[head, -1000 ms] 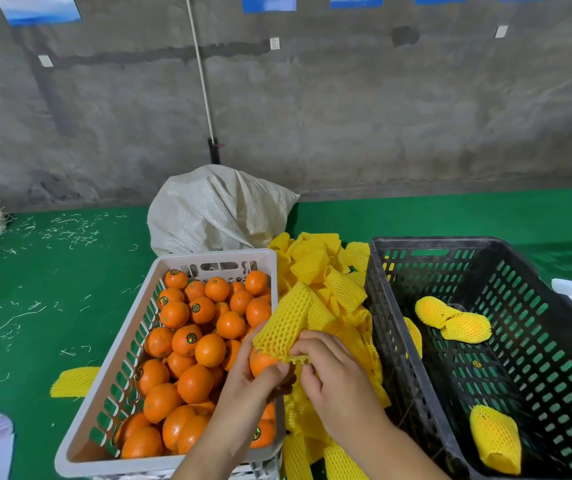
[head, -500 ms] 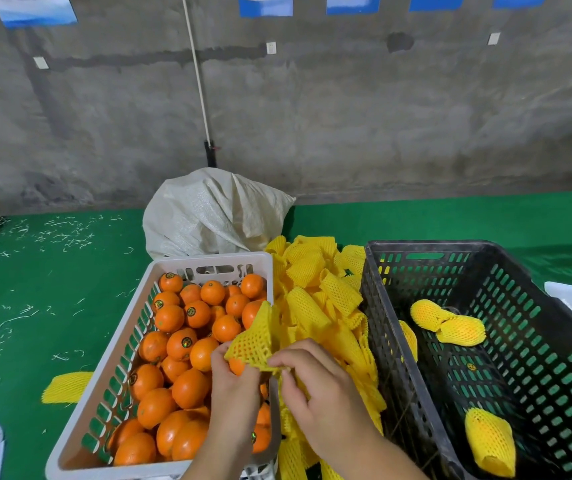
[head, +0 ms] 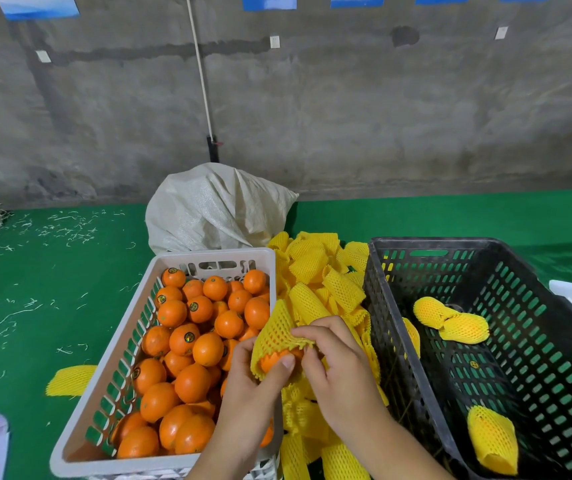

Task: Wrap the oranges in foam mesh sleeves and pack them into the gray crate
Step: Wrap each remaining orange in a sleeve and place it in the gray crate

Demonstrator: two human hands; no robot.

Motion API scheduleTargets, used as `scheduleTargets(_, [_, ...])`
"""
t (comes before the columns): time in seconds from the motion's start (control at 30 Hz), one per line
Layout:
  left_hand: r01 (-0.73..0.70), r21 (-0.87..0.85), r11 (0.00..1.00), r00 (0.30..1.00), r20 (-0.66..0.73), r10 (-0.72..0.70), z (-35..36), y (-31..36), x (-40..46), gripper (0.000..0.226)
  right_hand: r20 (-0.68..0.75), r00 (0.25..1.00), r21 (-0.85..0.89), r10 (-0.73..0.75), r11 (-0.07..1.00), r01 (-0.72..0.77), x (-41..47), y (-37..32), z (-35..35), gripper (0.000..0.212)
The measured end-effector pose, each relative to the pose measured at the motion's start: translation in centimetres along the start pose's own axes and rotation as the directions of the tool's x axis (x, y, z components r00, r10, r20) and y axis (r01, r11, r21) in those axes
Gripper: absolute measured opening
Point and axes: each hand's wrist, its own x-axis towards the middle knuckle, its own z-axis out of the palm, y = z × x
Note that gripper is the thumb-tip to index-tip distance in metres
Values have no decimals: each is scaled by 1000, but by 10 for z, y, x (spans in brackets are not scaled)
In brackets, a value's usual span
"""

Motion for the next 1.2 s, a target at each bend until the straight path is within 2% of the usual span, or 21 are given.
scheduleTargets(0.1, [-1,-9,1000,978,-208,0,2,-8,6,46,68,996,-15,-65,998,66,-3,-7,-1,25])
scheduleTargets(0.17, [-24,-68,997,965,-261,6,1,-10,9,38,87,991,-6,-102,995,103,-8,-12,3,24])
scheduleTargets(0.23, [-56,-157,986,980,-196,24,1,-10,8,45,89,994,20,-57,998,56,-11,-14,8,30])
scheduleTargets(0.3, [-42,-245,969,999,-42,32,2,-10,7,58,111,993,11,50,999,-51,-13,-12,12,45])
scheduleTargets(0.37, [-62,-222,973,997,29,70,2,-9,5,66,113,989,21,93,995,-96,-14,-10,11,50])
scheduleTargets(0.47, [-154,-82,985,988,-18,153,1,-8,5,49,55,998,32,-11,999,9,-16,-8,10,34])
scheduleTargets(0.53, [-163,-41,986,985,-65,160,-1,-7,6,54,80,996,74,-33,997,27,-18,-8,9,31])
scheduleTargets(0.6, [-179,54,982,978,-98,184,-1,-7,5,68,120,989,175,93,978,-113,-19,-9,9,49])
scheduleTargets(0.67, [-242,234,942,961,-74,266,2,-6,1,79,225,915,330,335,858,-395,-16,-12,9,76])
scheduleTargets(0.7, [-309,317,897,943,-19,332,4,-6,0,81,309,857,405,413,758,-511,-13,-12,10,82])
scheduleTargets(0.73, [-369,393,843,925,62,375,6,-7,-1,83,363,823,463,438,682,-567,-10,-10,11,79])
scheduleTargets(0.8, [-423,511,749,906,260,334,5,-13,0,91,355,815,489,459,651,-580,-4,-2,8,64])
scheduleTargets(0.87, [-451,570,687,880,412,236,-6,-14,7,98,293,798,486,526,637,-598,2,10,-3,64])
scheduleTargets(0.9, [-468,602,647,870,443,217,-15,-13,13,97,251,784,478,568,631,-611,5,18,-11,68])
scheduleTargets(1.0, [-462,732,501,887,389,250,-52,-16,38,63,90,725,558,683,568,-605,15,59,-44,74])
scheduleTargets(1.03, [-411,813,412,911,349,221,-66,-21,48,55,22,699,624,715,537,-568,19,74,-56,79])
scheduleTargets(1.1, [-222,969,112,975,222,14,-89,-33,64,62,-102,632,711,768,501,-494,23,100,-76,89])
scheduleTargets(1.13, [-142,990,-15,986,140,-92,-97,-40,68,69,-136,589,715,797,491,-498,24,110,-82,92])
scheduleTargets(1.17, [-104,991,-83,983,90,-161,-103,-46,71,74,-145,550,694,822,481,-535,23,116,-84,94])
scheduleTargets(1.2, [-100,989,-109,977,78,-197,-107,-51,73,79,-138,527,653,839,477,-588,21,121,-82,93])
